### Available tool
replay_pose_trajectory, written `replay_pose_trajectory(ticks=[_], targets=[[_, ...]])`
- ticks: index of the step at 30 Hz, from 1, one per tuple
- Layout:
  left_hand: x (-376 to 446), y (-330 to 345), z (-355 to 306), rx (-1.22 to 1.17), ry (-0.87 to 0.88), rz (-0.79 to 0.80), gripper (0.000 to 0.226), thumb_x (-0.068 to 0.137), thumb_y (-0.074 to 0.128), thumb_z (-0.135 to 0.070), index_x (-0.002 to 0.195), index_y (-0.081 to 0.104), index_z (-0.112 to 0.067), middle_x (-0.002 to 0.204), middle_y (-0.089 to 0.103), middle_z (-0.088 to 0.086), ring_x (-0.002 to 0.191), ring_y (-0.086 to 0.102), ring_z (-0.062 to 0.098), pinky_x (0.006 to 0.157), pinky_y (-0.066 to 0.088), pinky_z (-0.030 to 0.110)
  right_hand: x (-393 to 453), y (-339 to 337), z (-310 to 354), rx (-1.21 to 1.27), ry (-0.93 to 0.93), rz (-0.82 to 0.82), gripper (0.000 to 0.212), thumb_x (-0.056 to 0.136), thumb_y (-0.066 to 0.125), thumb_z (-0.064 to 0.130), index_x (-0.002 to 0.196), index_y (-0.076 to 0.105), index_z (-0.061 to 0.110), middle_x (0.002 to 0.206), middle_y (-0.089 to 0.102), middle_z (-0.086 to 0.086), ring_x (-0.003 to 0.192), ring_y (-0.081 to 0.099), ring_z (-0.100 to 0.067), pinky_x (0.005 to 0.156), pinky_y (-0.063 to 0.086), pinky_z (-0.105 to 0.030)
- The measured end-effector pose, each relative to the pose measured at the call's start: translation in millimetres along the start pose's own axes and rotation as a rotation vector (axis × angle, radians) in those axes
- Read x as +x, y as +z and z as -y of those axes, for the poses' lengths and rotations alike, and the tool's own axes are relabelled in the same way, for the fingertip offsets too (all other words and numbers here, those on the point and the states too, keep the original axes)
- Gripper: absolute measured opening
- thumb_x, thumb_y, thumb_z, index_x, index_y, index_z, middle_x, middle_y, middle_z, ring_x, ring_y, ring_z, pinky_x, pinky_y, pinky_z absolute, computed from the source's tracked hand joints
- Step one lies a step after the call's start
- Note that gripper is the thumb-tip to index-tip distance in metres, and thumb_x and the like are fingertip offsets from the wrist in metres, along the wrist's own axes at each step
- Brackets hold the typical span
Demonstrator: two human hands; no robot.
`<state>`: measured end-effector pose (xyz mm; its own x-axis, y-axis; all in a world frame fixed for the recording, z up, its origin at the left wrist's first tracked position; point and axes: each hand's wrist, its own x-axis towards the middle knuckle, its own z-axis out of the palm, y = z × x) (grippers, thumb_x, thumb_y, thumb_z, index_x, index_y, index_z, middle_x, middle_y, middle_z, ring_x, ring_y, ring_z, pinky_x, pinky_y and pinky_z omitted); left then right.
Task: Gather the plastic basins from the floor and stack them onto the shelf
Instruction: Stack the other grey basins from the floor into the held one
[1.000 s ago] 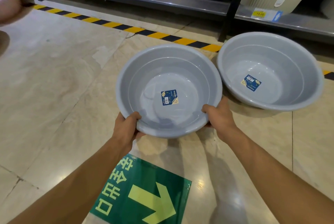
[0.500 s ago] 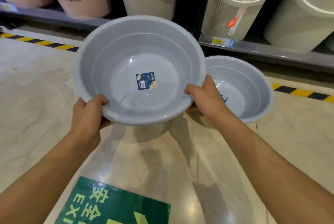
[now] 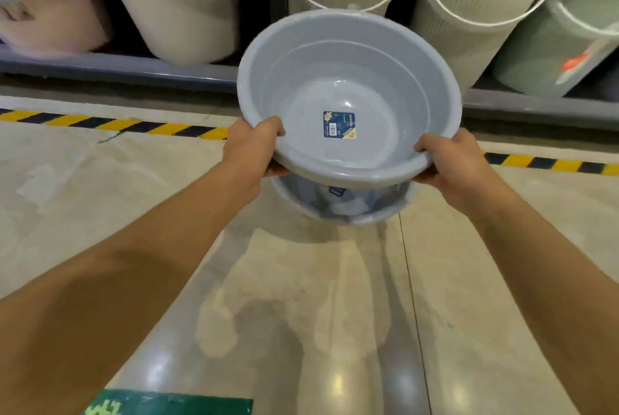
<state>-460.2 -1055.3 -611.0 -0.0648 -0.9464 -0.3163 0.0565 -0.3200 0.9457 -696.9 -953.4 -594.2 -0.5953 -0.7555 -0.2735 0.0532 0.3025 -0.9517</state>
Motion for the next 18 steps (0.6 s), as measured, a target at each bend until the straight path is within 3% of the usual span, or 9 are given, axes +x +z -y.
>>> replay_pose_trajectory(ticks=[7,11,13,15,18], targets=[[12.1,25.1,34.9,0.059,-0.115,0.01,0.03,0.089,0.061,-0.009,0.118,0.06,-0.018,0.105,0.067,0.003,0.089,0.068,0.023,0.045,0.06,0.029,22.4,-22.4,-39.3,0.01,0.028,0.006,0.048,0.093,0.055,0.0,0.14,0.051,0.01,0.13,0.064,-0.016,0.113,0.066,-0.034,0.074,0.064,-0.046],[25.5,21.6,54.4,0.174,-0.157,-0.03,0.038,0.089,0.063,-0.013,0.126,0.061,-0.008,0.117,0.069,0.013,0.093,0.071,0.028,0.054,0.064,0.033,40.5,-17.7,-60.2,-0.023,0.066,-0.004,0.051,0.092,0.057,0.001,0.141,0.05,0.012,0.131,0.063,-0.016,0.113,0.066,-0.035,0.073,0.064,-0.048],[33.1,17.8,65.3,0.378,-0.137,-0.075,0.032,0.089,0.065,-0.025,0.117,0.065,-0.008,0.115,0.072,0.014,0.092,0.072,0.03,0.062,0.062,0.035,47.4,-14.1,-72.9,-0.065,0.098,-0.011,0.049,0.092,0.058,0.003,0.139,0.051,0.012,0.128,0.065,-0.014,0.109,0.068,-0.033,0.071,0.065,-0.047],[39.9,12.5,75.7,0.755,-0.05,-0.111,0.036,0.092,0.06,-0.044,0.108,0.067,-0.012,0.106,0.073,0.01,0.092,0.071,0.032,0.073,0.058,0.037,53.8,-10.1,-85.1,-0.128,0.122,-0.037,0.047,0.09,0.06,0.007,0.136,0.054,0.012,0.125,0.066,-0.015,0.103,0.069,-0.032,0.067,0.065,-0.045],[48.7,2.6,87.0,1.072,0.009,-0.115,0.052,0.092,0.05,-0.06,0.113,0.067,-0.016,0.109,0.069,0.01,0.098,0.066,0.035,0.088,0.056,0.045,64.0,-4.3,-97.6,-0.188,0.098,-0.083,0.042,0.085,0.063,0.014,0.126,0.057,0.012,0.115,0.067,-0.013,0.088,0.071,-0.028,0.047,0.059,-0.031]])
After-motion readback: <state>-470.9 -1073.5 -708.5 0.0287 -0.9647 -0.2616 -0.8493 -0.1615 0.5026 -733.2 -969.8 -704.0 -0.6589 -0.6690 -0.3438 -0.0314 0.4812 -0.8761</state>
